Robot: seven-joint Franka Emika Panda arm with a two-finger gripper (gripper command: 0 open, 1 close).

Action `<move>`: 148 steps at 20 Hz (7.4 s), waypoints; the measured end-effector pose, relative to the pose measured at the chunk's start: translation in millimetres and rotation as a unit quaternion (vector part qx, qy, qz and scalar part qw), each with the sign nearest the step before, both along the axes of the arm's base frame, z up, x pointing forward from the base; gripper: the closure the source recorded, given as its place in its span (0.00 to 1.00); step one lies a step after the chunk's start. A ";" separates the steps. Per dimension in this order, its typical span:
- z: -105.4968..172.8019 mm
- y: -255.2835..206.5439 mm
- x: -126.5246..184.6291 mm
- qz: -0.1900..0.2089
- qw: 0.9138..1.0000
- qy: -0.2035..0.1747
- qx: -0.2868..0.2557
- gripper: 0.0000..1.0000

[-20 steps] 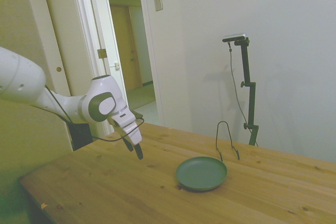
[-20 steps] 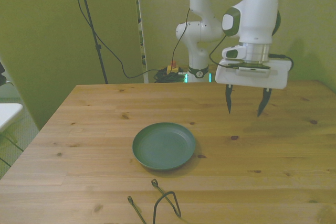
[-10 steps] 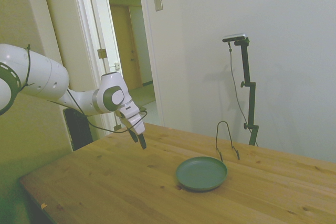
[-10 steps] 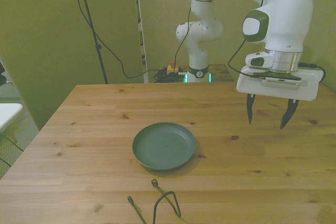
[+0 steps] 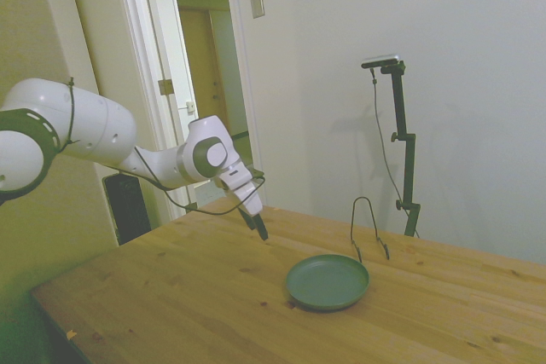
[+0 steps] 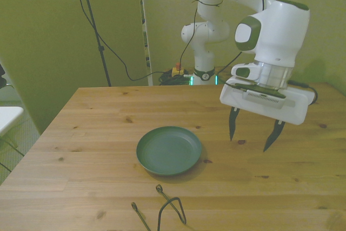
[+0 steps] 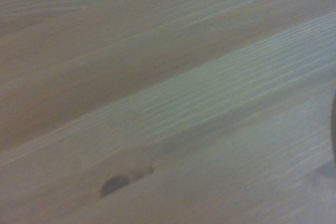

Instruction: Load the plate

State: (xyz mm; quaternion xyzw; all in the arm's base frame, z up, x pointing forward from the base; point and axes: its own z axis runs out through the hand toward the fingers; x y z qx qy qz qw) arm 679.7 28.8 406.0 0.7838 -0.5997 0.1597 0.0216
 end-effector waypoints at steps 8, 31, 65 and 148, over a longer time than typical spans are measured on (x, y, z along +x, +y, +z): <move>7.7 -50.2 16.2 -0.009 1.000 0.001 -0.014 0.00; -39.1 -108.8 -37.7 0.018 0.999 0.027 -0.033 0.00; -55.3 -55.7 -26.7 0.014 0.999 0.047 -0.021 1.00; 183.5 -130.3 66.9 -0.187 0.923 -0.219 0.257 1.00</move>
